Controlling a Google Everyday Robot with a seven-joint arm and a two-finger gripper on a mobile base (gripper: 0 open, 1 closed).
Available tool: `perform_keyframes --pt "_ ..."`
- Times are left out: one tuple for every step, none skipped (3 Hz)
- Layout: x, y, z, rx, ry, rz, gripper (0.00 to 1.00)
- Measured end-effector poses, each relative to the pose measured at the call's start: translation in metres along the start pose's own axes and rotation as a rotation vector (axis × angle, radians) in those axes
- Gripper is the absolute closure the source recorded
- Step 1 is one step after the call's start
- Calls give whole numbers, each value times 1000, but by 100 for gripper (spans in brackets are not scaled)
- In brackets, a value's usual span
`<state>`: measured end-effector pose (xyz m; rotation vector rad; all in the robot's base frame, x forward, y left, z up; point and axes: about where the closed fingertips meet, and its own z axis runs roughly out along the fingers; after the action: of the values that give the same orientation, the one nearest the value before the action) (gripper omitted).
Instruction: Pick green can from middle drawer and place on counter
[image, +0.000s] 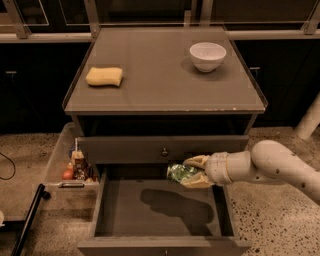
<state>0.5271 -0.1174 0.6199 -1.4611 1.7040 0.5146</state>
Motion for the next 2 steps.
perform_keyframes --pt "-58 8 -38 39 6 -142 100" --pt "-115 11 -69 71 21 -277 100"
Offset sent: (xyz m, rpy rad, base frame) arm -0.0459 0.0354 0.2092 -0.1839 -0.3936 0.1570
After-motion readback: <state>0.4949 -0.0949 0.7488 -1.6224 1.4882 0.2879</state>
